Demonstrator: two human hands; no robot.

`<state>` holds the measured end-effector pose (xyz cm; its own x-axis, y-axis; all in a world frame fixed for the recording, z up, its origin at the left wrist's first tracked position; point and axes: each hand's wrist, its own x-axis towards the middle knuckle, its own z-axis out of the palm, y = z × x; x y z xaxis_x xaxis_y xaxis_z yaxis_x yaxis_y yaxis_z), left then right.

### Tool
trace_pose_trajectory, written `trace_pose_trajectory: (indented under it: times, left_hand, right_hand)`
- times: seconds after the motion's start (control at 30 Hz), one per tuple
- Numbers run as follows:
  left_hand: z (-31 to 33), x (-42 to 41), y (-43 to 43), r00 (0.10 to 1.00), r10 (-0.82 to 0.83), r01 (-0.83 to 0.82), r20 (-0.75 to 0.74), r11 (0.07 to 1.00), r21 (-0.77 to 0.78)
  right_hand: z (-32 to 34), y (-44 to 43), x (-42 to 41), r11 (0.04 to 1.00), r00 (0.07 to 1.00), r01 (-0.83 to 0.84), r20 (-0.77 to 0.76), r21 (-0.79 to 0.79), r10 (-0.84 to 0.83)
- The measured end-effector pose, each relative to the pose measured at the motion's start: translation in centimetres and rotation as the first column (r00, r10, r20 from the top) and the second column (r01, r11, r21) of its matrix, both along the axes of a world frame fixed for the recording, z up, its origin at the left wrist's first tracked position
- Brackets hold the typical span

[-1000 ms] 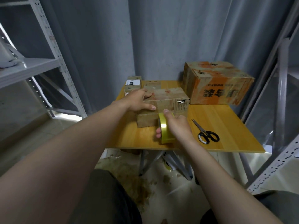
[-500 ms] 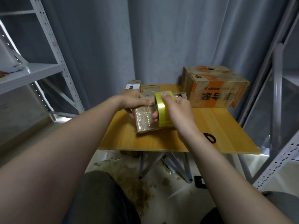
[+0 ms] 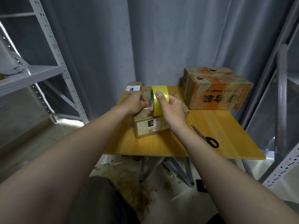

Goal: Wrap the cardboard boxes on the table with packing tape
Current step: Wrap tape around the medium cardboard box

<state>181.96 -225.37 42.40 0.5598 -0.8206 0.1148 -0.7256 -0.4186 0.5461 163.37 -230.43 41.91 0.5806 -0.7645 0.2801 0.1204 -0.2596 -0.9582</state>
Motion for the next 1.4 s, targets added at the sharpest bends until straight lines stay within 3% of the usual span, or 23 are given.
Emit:
trace_pose_trajectory:
  times: [0.17,0.23,0.3,0.37,0.57,0.8,1.03,1.4]
  left_hand:
    - [0.9,-0.9,1.2,0.964,-0.175,0.205,-0.2,0.969,0.141]
    - [0.6,-0.9,1.9,0.968,-0.22,0.246,-0.122,0.934,0.259]
    - [-0.5,-1.6,2.1,0.982,-0.186,0.166,0.028,0.927,0.336]
    - [-1.3,-2.5,1.9,0.991,-0.119,0.096,0.059,0.949,0.3]
    - [-1.3,-2.9,1.9,0.986,-0.123,0.079,0.117,0.943,0.322]
    - [-0.9,-2.6,1.7,0.984,-0.118,0.068,0.132,0.94,0.335]
    - [-1.2,-2.2,1.2,0.979,-0.113,0.047,0.173,0.937,0.345]
    - [-1.5,-1.6,1.0,0.98,-0.117,0.058,0.16,0.942,0.332]
  right_hand:
    - [0.7,-1.6,1.8,0.998,0.996,-0.031,-0.084,-0.053,0.027]
    - [0.8,-1.7,2.2,0.997,0.996,-0.042,-0.081,-0.061,0.037]
    - [0.7,-1.8,2.3,0.994,0.995,-0.031,-0.101,-0.101,0.02]
    - [0.8,-1.7,2.4,0.991,0.991,-0.011,-0.13,-0.134,-0.007]
    - [2.6,-2.0,2.0,0.984,0.972,0.065,-0.214,-0.168,-0.101]
    - [3.0,-0.8,0.1,0.997,0.973,0.074,-0.221,0.003,-0.072]
    - [-0.7,1.2,-2.9,0.977,0.96,0.04,-0.278,0.211,0.021]
    - [-1.1,1.8,-3.7,0.994,0.949,0.015,-0.314,0.112,0.021]
